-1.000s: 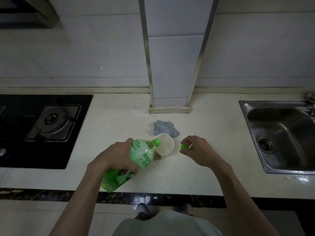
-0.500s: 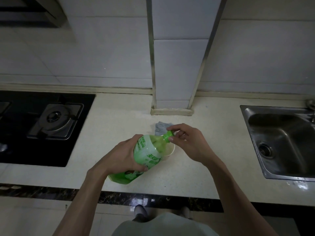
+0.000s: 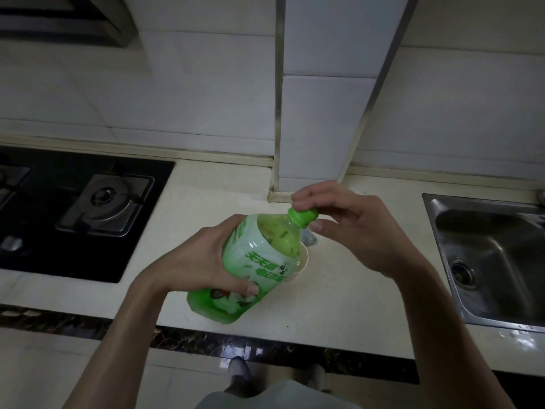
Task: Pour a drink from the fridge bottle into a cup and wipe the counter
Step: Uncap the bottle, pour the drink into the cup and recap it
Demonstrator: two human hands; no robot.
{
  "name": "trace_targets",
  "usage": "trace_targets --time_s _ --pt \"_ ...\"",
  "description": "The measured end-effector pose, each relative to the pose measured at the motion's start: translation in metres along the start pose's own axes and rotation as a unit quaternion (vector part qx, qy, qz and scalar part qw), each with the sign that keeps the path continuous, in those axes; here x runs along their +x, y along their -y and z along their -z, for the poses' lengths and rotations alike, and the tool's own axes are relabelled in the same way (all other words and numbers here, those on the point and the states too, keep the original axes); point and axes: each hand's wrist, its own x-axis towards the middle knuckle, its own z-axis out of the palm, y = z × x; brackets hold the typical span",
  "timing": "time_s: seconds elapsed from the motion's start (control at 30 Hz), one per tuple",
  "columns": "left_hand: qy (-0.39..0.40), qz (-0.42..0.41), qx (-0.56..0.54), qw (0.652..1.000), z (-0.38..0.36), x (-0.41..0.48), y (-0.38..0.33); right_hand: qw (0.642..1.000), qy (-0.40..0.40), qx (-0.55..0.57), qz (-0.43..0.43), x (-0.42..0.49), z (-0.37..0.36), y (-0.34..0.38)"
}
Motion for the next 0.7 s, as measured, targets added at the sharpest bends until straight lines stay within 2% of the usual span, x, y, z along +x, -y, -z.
trace_targets --time_s 0.17,0.3,0.4,0.5,0.6,0.7 --pt "0.006 -0.015 -0.026 1.000 0.004 -0.004 -0.007 0.998 -0.008 -0.054 -0.005 0.006 0.003 0.019" --pt "-0.006 -0.013 -0.018 1.000 0.000 -0.005 -0.010 0.986 -0.097 -0.119 -0.060 0.011 -0.008 0.022" --pt "-0.018 -0.015 -0.001 1.000 -0.004 -0.006 -0.011 0.961 -0.168 -0.201 -0.091 0.013 -0.025 0.018" --pt "-0.022 -0.012 0.009 1.000 -0.008 -0.011 -0.008 0.911 -0.222 -0.339 -0.072 0.014 -0.039 0.014" --pt "-0.028 -0.008 0.019 0.999 -0.009 -0.016 -0.003 0.886 -0.192 -0.412 -0.098 0.013 -0.047 0.015" --pt "-0.048 -0.002 0.001 0.999 -0.007 -0.022 0.002 0.911 -0.124 -0.383 -0.088 0.010 -0.047 0.014"
